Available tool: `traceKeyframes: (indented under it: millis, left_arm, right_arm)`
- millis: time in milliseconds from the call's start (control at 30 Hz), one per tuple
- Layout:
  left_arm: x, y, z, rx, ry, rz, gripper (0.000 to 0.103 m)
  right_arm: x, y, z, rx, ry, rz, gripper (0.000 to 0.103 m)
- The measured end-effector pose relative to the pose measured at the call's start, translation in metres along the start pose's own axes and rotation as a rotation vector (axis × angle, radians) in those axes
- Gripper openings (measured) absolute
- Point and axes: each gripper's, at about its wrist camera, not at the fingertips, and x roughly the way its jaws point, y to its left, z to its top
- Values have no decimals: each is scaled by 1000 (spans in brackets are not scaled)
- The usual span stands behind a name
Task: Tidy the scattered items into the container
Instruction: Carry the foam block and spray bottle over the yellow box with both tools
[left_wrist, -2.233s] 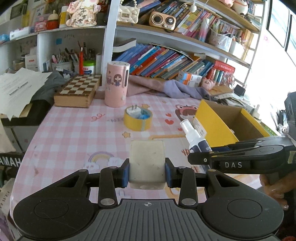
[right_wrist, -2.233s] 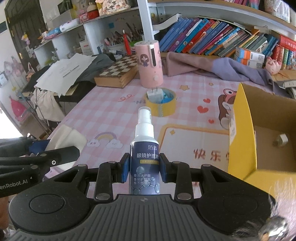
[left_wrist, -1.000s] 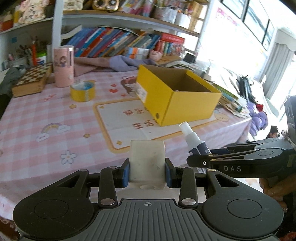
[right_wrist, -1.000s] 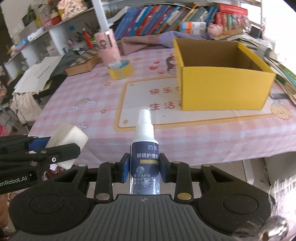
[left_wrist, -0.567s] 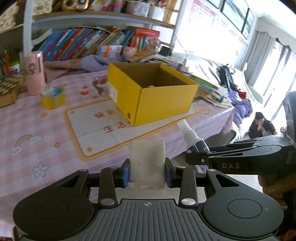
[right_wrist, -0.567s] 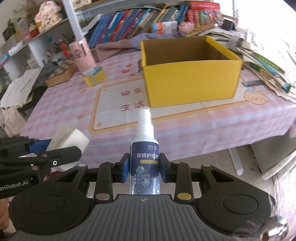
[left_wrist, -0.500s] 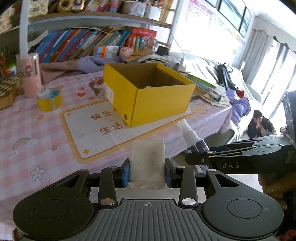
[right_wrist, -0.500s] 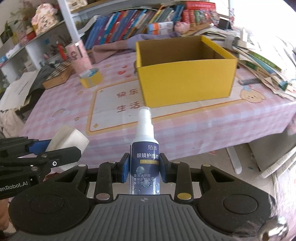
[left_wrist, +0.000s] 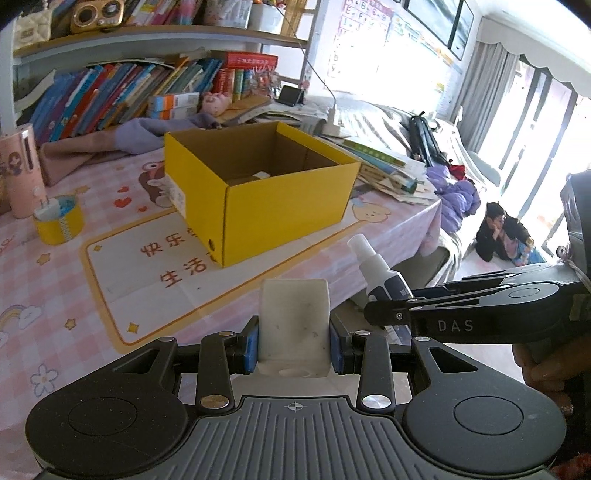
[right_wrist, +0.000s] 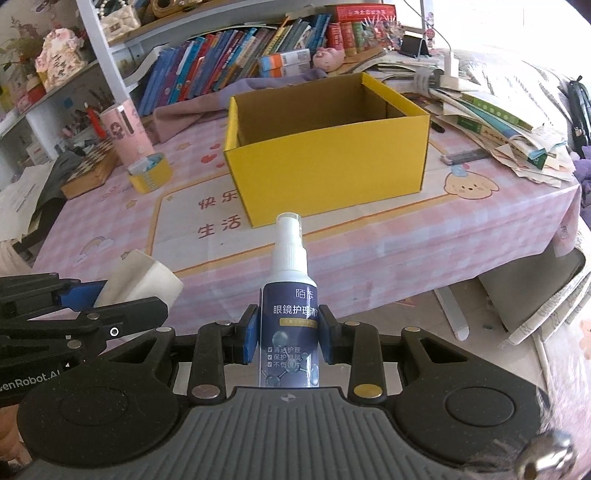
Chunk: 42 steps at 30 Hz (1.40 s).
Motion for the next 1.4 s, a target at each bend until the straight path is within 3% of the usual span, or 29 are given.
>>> traceKeyframes:
  millis: [800,1400]
  left_arm:
    - [41,-14,36,87,2,-56,34]
    - [67,0,119,146,-130,-35,34]
  right_arm:
    - [13,-40,26,54,-11,-38,30]
    - [35,-52,123,-24,-115,10,30]
